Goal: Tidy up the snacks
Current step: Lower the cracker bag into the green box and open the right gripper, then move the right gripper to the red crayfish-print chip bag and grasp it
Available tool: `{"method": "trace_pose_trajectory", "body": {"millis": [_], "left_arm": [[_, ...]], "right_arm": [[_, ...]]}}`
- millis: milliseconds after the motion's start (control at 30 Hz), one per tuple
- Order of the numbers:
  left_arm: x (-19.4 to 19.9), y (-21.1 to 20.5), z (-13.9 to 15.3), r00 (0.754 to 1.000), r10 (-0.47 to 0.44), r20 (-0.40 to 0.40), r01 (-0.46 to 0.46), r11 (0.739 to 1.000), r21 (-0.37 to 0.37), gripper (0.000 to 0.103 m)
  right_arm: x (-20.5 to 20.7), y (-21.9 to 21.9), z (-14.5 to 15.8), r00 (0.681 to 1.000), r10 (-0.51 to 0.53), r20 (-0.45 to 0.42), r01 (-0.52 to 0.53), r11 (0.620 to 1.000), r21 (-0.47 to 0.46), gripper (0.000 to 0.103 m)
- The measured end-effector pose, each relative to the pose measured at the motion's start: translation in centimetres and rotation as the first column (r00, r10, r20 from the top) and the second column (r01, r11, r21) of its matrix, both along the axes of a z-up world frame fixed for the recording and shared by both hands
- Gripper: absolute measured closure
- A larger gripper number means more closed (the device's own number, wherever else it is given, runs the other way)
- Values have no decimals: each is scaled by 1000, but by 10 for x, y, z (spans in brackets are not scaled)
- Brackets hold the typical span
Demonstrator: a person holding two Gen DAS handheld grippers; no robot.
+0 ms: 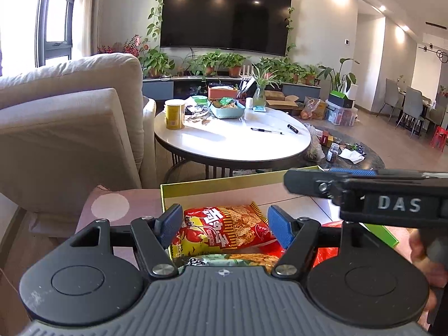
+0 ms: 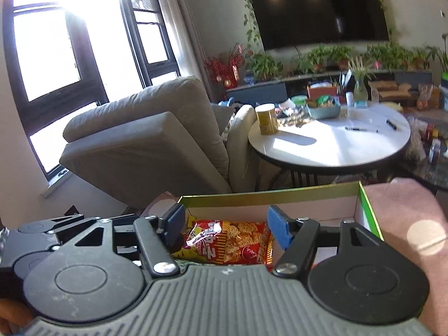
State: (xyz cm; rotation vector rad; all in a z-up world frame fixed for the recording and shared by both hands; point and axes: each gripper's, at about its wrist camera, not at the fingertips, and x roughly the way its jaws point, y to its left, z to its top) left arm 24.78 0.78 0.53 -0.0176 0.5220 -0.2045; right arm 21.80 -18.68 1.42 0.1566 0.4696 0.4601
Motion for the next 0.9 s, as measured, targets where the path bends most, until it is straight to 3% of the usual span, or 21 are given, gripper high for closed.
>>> {"method": "trace_pose_trajectory", "body": {"millis": [233, 900], "left_arm": [[-19, 0, 8, 1000, 6, 13, -6, 1000, 5, 35], [-88, 14, 15, 998, 52, 20, -52, 999, -7, 26]], "right_arm": [[-29, -3, 8, 995, -12, 101, 16, 999, -40, 40], [-73, -29, 12, 1000, -1, -5, 2, 1000, 21, 40]]}}
